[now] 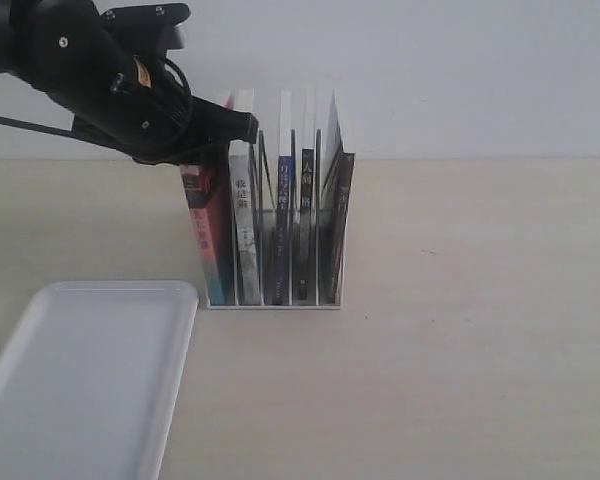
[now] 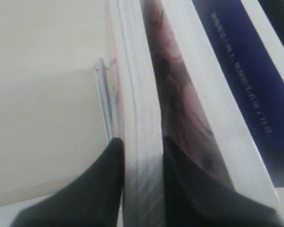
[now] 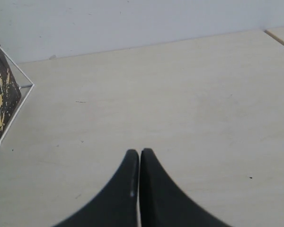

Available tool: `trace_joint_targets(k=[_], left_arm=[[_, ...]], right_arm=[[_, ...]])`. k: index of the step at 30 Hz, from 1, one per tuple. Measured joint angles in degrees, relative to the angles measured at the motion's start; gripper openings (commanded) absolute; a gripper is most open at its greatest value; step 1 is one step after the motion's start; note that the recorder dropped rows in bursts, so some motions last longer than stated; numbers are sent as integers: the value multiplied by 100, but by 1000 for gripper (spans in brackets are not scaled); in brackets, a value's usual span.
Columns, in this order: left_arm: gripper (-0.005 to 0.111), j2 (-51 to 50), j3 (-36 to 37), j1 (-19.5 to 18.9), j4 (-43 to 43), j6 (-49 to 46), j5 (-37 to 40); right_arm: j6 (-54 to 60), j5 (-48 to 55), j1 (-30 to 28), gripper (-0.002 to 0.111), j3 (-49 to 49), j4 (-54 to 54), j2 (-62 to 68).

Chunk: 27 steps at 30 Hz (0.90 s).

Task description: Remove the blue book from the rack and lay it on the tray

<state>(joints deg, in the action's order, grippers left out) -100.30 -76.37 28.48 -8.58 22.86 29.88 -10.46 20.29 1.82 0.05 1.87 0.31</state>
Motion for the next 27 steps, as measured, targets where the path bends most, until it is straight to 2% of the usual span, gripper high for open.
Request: trace_joint_targets(k=[3,12,19,27], left_arm=[[4,0,0,0,-39,-2,0],[4,29,0,0,-39,-2,27],[4,427,-13,0,-28,-2,222],[4,813,-428,0,-28,-62,483]], right_arm=[[0,0,0,0,0,0,0],[0,0,0,0,0,0,0],[0,0,0,0,0,0,0],[0,0,0,0,0,0,0]])
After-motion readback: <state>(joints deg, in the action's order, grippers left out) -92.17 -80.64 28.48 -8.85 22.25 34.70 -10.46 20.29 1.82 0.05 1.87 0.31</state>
